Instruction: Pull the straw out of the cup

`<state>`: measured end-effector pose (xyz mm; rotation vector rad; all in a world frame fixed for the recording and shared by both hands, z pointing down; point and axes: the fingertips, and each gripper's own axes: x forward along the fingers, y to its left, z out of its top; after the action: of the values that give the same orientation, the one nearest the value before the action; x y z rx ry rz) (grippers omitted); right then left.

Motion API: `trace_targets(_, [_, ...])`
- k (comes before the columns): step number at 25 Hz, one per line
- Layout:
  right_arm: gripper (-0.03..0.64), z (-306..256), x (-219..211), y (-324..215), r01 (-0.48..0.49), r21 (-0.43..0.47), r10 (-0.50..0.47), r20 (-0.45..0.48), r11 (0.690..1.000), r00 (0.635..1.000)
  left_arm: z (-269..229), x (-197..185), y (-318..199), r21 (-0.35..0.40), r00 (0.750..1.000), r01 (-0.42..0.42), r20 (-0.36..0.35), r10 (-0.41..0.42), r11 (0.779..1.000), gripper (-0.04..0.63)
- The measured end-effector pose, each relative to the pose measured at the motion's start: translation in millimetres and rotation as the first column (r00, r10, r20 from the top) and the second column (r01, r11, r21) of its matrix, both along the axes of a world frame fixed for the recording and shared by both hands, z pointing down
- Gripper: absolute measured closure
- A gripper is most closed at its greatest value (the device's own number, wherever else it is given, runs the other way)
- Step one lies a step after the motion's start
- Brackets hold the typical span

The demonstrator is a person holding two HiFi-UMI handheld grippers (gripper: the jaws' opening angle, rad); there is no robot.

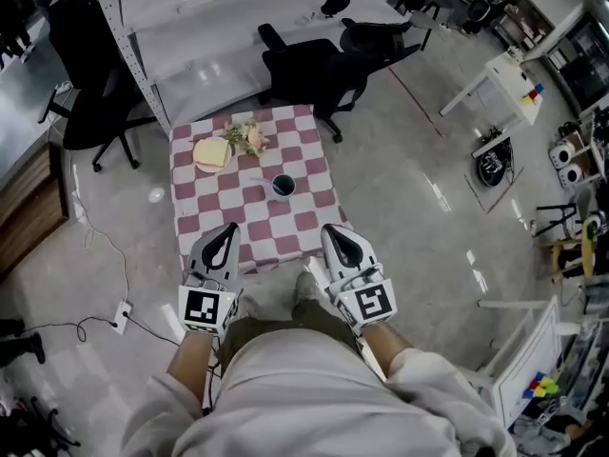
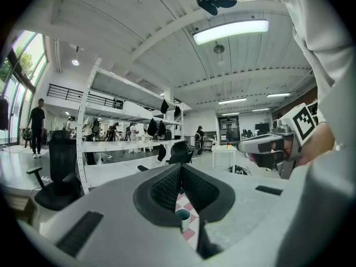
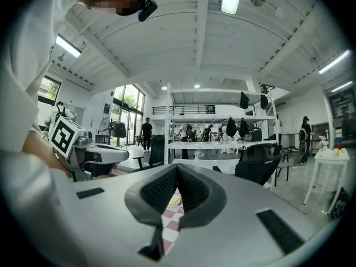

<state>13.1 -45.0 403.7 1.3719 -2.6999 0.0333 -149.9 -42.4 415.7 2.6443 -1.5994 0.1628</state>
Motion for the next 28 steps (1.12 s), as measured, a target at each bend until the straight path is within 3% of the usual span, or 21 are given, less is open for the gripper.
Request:
trace_targets(11, [0.612,6.8,32.5,-36.1,0.035,-0.019,-0.036,-0.007,0.999,0.999,27.4,27.6,-32.6,-0.052,0.999,0.029,-0.018,-0.030,0.998,0.588])
trace_targets(14, [0.612,10.1,36.3,-37.8,0.031,-0.026,-0.031,-0.005,0.999,1.000,34.7,30.5,-38.6,-0.066,1.000,0.023,-0.017,-0.024,0.998,0.515])
trace_targets(18, [0.612,13.7,41.9,-38.3,0.021,-0.034,-0.021,-0.005,0.999,1.000,40.3,32.1,-45.0,-0.076,1.000,0.021,-0.014,-0.022,0.997,0.514])
trace_targets(22, [0.612,17.9,46.2,-39.6,0.011,-0.042,-0.011,-0.009,0.999,1.000,45.8,33.0,-52.0,-0.090,1.000,0.017,-0.024,-0.020,0.996,0.456])
trace_targets(28, [0.612,20.7,51.1,-41.4,0.001,-0.050,-0.002,-0.010,0.999,1.000,57.4,36.9,-59.6,-0.115,0.999,0.012,-0.030,-0.016,0.993,0.426])
